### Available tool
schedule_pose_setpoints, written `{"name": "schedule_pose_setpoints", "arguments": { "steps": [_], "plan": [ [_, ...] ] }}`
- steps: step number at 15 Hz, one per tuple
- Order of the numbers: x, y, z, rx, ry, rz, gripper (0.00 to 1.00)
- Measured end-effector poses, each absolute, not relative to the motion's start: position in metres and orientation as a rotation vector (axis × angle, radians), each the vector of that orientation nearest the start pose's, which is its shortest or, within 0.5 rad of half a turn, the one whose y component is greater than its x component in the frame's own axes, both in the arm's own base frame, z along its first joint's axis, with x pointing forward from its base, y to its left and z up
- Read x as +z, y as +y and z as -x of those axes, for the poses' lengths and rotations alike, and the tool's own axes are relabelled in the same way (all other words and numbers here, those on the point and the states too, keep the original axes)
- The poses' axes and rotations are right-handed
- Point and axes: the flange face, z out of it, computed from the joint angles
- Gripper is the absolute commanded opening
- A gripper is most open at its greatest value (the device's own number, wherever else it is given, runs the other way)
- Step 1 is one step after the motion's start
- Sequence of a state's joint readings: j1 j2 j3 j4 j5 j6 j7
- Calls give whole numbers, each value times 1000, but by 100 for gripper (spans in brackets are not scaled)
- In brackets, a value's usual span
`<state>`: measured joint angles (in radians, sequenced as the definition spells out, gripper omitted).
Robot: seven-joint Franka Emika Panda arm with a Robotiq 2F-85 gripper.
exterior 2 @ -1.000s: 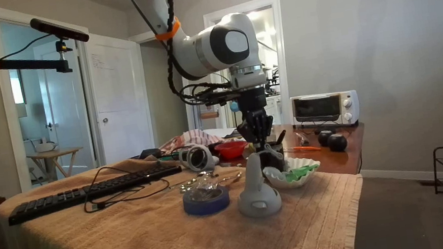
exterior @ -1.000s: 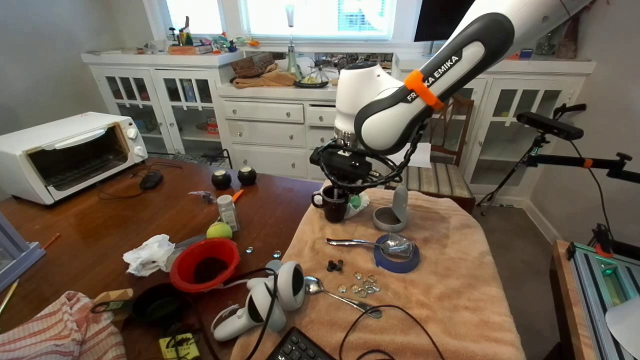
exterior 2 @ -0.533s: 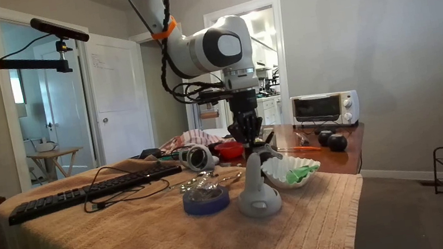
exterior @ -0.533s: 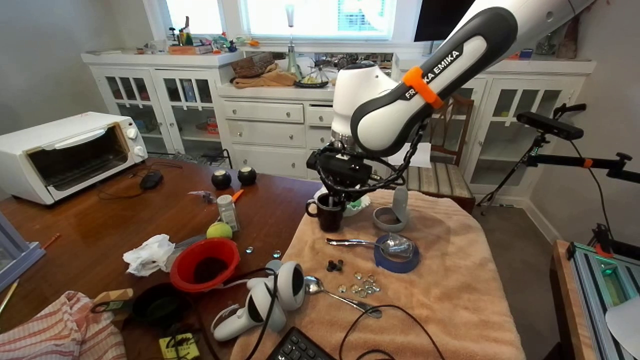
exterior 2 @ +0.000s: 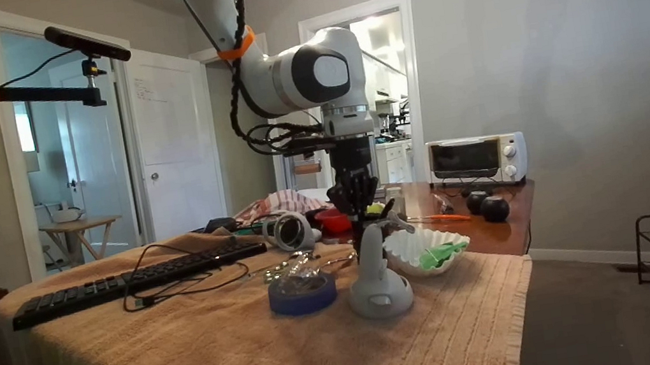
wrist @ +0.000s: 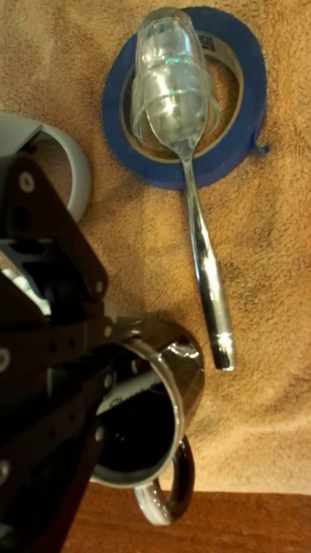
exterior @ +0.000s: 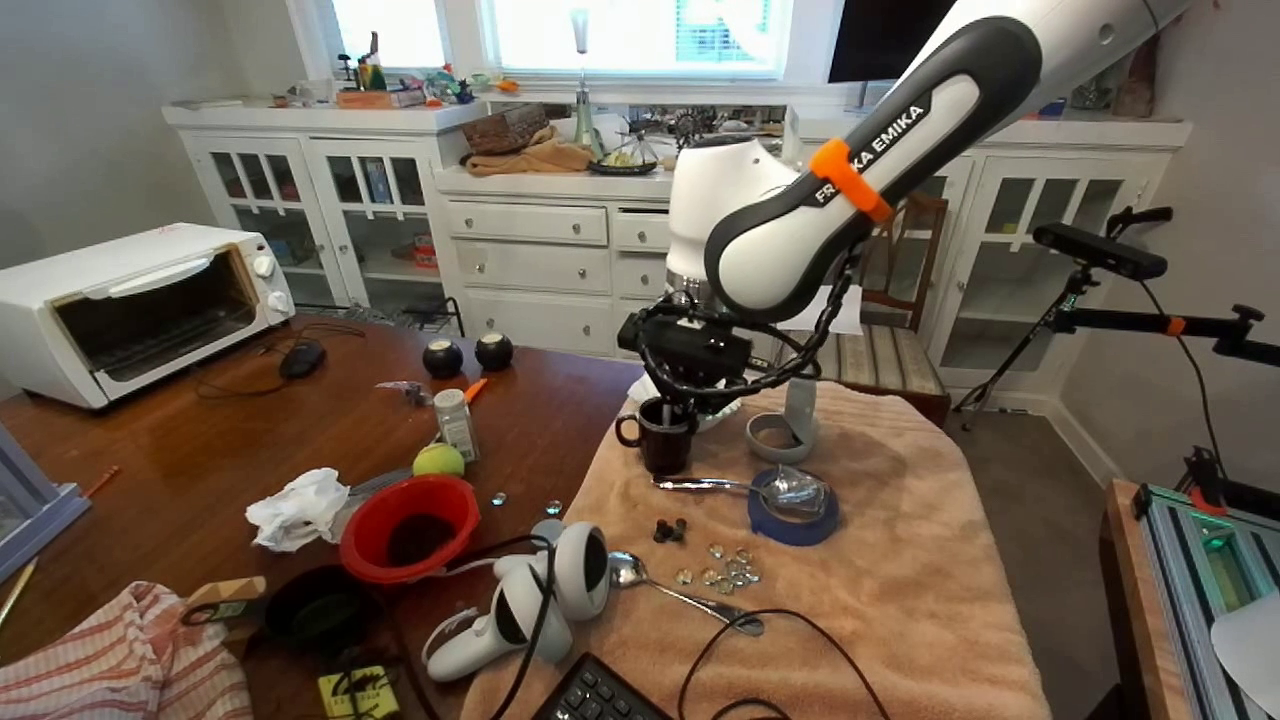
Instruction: Move the mug slightly away
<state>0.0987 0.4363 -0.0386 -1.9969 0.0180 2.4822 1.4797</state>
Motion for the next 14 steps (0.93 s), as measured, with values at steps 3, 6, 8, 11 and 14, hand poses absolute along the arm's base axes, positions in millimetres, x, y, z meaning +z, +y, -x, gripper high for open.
{"name": "schedule_pose_setpoints", "arguments": {
  "steps": [3, 6, 8, 11, 14],
  "plan": [
    [242, 38, -611, -54, 2024, 2367, 33],
    [244, 39, -611, -59, 2015, 2371, 55],
    [255, 41, -612, -70, 1995, 2373, 69],
    [292, 45, -609, -81, 1940, 2400, 92],
    [343, 42, -595, -68, 1785, 2538, 100]
  ]
}}
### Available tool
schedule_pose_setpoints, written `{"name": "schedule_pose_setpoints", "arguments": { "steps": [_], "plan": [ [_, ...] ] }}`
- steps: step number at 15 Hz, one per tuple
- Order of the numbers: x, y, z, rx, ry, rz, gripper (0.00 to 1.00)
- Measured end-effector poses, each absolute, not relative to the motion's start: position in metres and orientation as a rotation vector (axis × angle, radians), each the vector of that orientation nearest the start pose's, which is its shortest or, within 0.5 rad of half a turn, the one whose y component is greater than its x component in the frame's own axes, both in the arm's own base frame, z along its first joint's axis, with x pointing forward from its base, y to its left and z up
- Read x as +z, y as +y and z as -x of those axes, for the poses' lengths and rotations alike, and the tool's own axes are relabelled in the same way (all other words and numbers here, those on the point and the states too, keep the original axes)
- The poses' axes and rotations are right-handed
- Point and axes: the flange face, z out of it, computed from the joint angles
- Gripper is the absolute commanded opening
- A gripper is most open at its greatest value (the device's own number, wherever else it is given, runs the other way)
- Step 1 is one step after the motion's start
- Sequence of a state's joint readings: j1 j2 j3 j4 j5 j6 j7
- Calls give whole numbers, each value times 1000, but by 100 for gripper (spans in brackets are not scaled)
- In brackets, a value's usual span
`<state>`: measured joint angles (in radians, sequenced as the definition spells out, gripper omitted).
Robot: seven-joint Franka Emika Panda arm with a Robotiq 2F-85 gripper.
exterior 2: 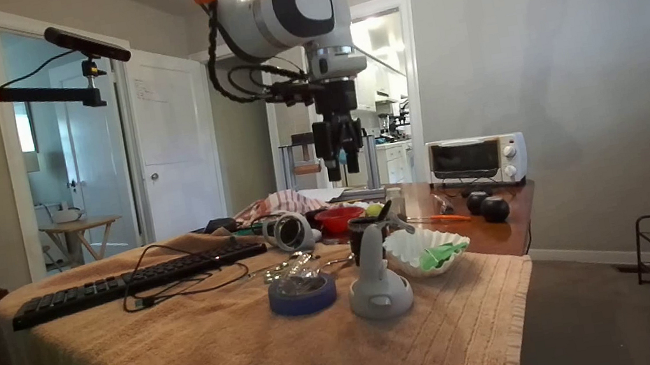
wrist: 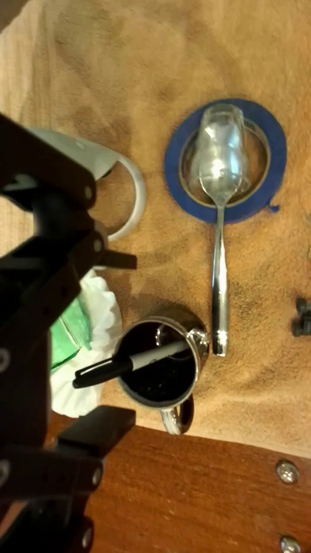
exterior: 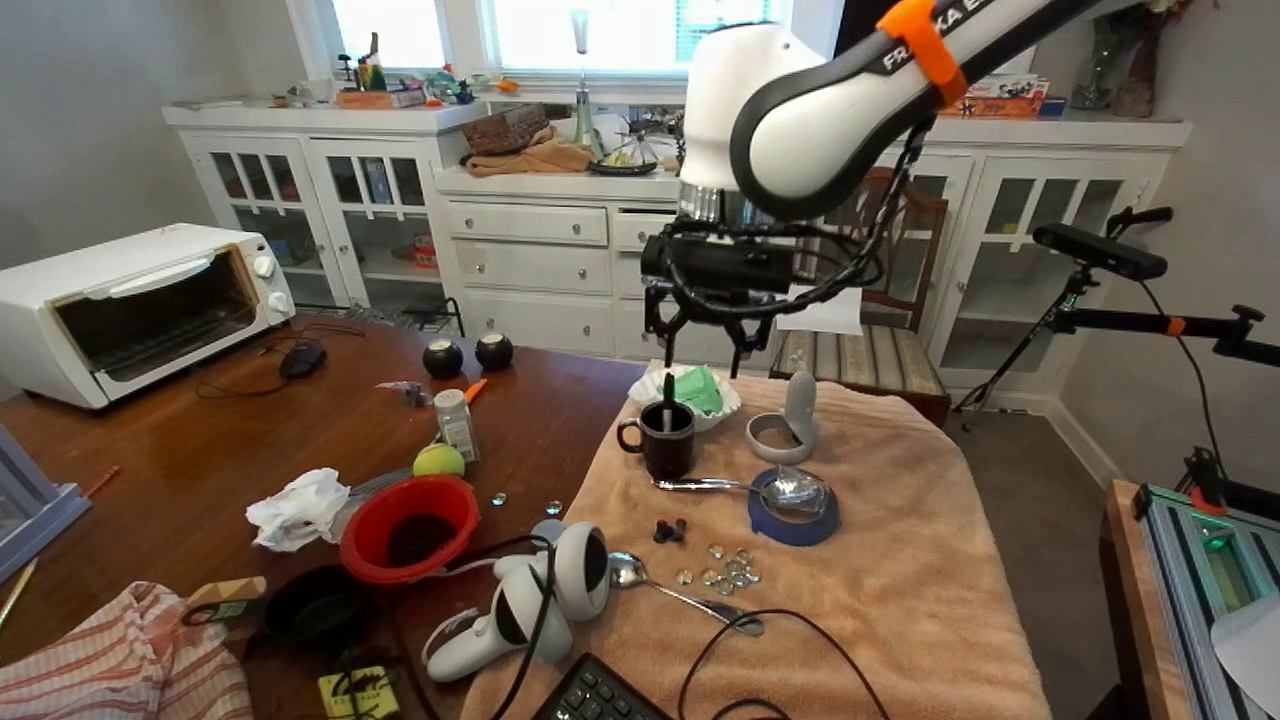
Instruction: Move the mug slightly away
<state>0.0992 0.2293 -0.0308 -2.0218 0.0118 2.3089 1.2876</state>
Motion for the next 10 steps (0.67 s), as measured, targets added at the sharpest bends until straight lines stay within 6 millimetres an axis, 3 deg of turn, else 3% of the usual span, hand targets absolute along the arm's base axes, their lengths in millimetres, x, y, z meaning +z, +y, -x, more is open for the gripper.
{"name": "schedule_pose_setpoints", "arguments": {
  "steps": [5, 10],
  "plan": [
    [419, 16, -568, -140, 1460, 2796, 100],
    [474, -6, -528, -264, 1084, 2973, 100]
  ]
}}
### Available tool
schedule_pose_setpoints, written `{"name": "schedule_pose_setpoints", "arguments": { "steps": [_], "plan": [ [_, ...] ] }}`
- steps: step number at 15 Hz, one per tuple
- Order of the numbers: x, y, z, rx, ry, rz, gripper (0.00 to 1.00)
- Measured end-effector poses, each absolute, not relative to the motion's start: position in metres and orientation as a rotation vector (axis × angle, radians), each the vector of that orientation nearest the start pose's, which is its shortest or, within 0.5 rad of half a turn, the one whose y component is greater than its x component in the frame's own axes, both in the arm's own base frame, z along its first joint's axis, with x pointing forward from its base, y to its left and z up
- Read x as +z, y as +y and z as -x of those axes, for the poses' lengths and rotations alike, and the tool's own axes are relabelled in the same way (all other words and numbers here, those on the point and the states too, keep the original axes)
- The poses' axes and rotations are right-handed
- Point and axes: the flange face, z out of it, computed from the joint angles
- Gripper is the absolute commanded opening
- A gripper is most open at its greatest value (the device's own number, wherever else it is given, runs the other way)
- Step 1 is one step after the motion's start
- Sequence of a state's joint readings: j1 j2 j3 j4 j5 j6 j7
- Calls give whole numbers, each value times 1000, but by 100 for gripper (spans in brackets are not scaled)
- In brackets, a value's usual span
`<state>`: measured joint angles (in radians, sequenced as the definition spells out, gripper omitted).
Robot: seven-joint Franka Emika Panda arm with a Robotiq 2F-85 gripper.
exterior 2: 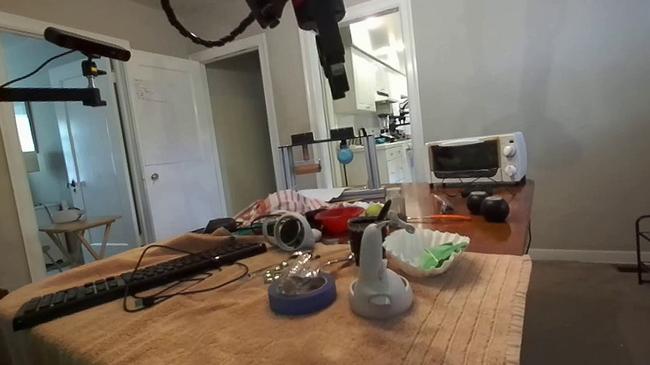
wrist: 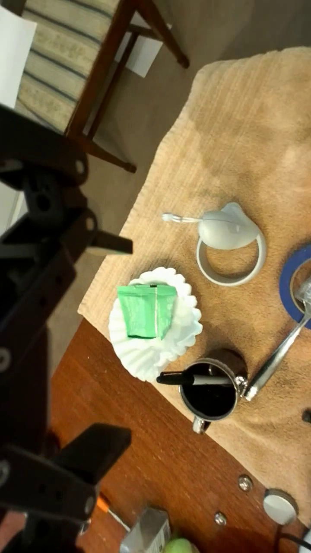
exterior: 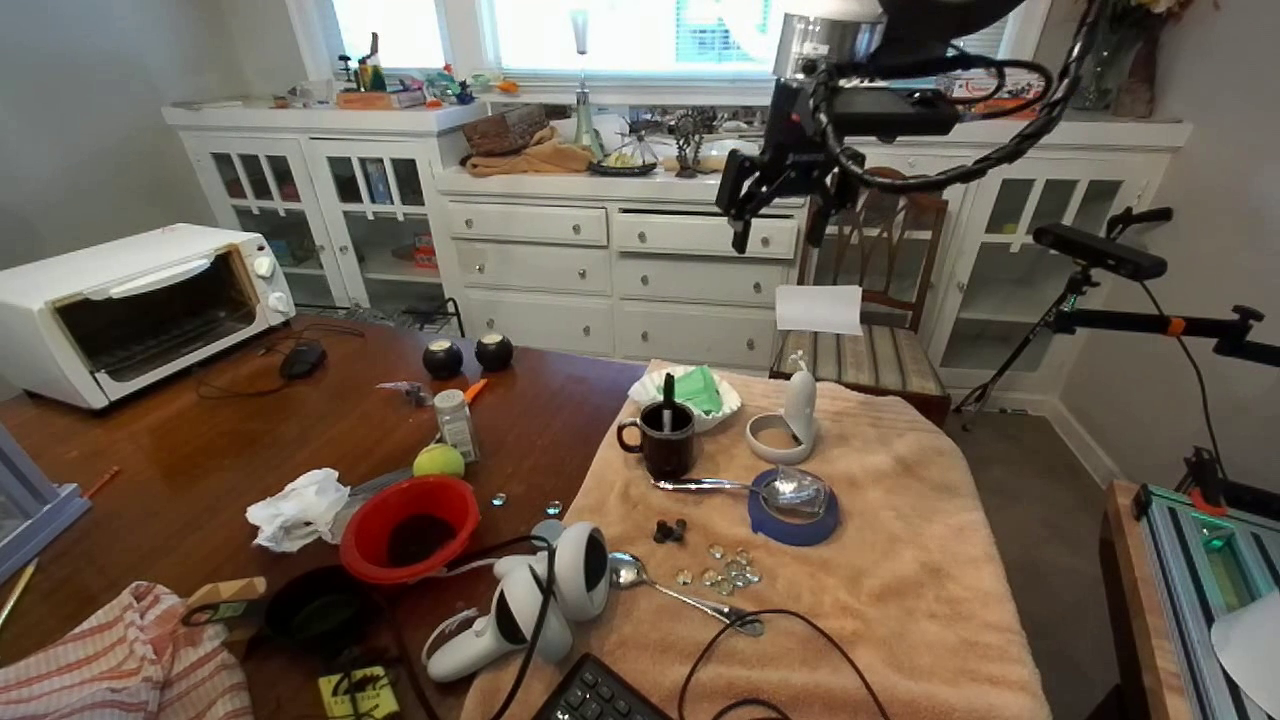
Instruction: Move the mug slightly away
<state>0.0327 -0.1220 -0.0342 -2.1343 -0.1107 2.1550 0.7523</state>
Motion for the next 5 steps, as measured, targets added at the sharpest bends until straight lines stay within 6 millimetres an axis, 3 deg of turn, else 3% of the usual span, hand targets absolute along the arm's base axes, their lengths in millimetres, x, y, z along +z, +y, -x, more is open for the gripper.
{"name": "schedule_pose_setpoints", "arguments": {
  "steps": [2, 5],
  "plan": [
    [485, -9, -522, -291, 1074, 2967, 100],
    [477, -6, -525, -270, 1072, 2975, 100]
  ]
}}
